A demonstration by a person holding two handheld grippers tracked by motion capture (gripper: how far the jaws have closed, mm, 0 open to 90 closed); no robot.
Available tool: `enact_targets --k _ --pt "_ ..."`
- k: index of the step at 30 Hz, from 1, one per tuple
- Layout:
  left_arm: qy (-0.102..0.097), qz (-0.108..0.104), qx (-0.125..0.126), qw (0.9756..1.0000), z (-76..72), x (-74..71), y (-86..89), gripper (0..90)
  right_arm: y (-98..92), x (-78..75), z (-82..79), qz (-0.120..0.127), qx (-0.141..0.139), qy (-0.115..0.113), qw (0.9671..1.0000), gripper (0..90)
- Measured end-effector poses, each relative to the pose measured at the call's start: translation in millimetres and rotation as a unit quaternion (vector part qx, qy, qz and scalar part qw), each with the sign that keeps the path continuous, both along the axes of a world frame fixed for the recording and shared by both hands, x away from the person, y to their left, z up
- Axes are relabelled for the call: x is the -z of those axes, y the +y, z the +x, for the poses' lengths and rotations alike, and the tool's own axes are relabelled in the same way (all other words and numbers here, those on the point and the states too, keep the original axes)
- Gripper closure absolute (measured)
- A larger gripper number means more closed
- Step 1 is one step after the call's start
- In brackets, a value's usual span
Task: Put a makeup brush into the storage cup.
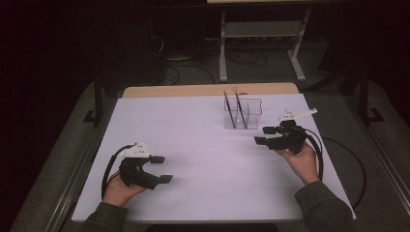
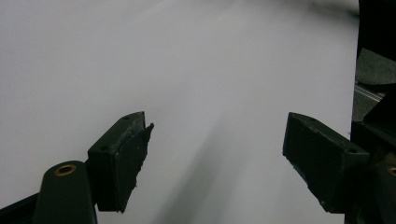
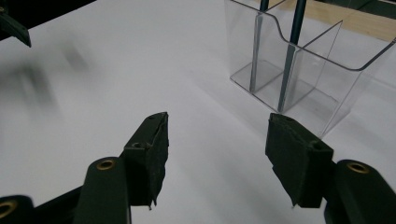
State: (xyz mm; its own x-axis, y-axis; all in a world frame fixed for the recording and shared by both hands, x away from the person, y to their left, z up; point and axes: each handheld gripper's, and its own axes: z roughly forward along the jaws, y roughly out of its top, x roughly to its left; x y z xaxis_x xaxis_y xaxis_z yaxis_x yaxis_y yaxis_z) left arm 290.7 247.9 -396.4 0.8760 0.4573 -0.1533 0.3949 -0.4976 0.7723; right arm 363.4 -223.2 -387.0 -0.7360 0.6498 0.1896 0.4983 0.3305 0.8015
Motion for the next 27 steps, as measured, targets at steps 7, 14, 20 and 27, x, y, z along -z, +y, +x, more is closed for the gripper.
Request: enact_targets --k 7,14,20,27 --pt "-0.001 -0.001 -0.002 1.0000 -0.3 0.1 0.5 21.1 -0.5 -0.3 -5.6 0.003 0.001 -0.002 1.0000 36.9" --pt "0.002 -0.004 -0.008 1.0000 -1.2 0.4 0.8 21.0 -1.0 0.5 -9.7 0.001 0.002 -0.003 1.0000 34.9" --pt "0.000 -0.004 -0.012 0.9999 -1.8 0.8 1.3 20.8 -0.6 1.3 -13.9 -0.001 0.004 -0.002 1.0000 33.0" --pt "-0.003 -0.005 -0.017 0.9998 -3.5 0.2 1.9 20.8 -0.3 0.5 -19.9 0.003 0.002 -0.008 1.0000 31.2"
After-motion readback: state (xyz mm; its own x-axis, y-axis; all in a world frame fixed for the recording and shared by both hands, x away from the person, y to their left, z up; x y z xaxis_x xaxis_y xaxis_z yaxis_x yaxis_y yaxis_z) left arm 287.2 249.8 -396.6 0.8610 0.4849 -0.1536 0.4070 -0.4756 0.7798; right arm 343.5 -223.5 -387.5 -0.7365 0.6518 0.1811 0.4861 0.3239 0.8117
